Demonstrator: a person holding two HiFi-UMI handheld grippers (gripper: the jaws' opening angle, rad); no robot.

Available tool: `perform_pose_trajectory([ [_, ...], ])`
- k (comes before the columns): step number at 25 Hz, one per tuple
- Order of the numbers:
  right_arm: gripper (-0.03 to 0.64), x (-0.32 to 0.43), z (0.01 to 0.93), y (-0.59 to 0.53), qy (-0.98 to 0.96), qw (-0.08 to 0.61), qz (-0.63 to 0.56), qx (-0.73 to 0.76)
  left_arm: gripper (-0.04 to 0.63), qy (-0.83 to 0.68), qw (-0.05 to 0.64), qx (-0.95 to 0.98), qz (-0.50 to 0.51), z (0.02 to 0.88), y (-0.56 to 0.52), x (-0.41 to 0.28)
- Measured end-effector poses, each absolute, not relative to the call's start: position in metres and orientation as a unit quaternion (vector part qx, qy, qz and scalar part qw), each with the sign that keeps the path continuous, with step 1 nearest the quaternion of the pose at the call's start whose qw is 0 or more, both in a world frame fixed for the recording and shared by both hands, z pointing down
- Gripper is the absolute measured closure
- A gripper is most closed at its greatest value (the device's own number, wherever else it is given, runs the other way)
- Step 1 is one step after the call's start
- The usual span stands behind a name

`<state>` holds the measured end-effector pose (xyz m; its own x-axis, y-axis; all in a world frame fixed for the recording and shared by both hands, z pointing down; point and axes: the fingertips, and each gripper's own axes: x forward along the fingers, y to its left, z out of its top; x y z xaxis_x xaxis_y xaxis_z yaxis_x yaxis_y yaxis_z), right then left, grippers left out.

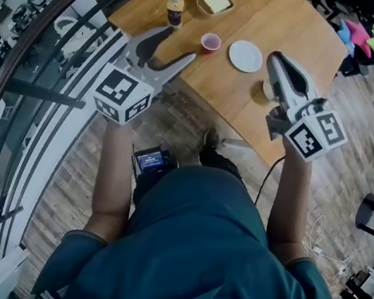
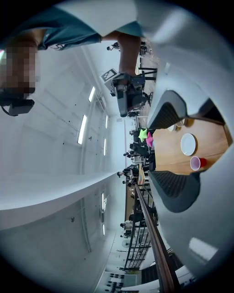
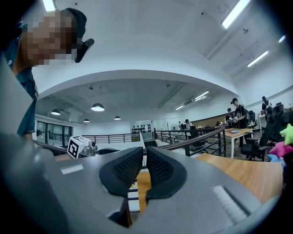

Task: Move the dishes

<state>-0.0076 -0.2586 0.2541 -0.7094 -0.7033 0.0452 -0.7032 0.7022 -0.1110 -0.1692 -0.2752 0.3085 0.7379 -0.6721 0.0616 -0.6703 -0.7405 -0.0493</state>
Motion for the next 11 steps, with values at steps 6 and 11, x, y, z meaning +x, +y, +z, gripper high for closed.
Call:
perform_pose_trajectory([
  [6,0.582,-0.021,0.255,-0.251,0.924,-0.007,-0.06,-0.379,0.321,0.359,0.012,-0.933,-0.031,0.307,-0.269,-0.175],
  [11,0.583,-0.025,0.249,-0.252,0.921,-0.008,-0.061,-0.384,0.321,0.353,0.014,-0.935,-0.029,0.298,-0.272,-0.178],
])
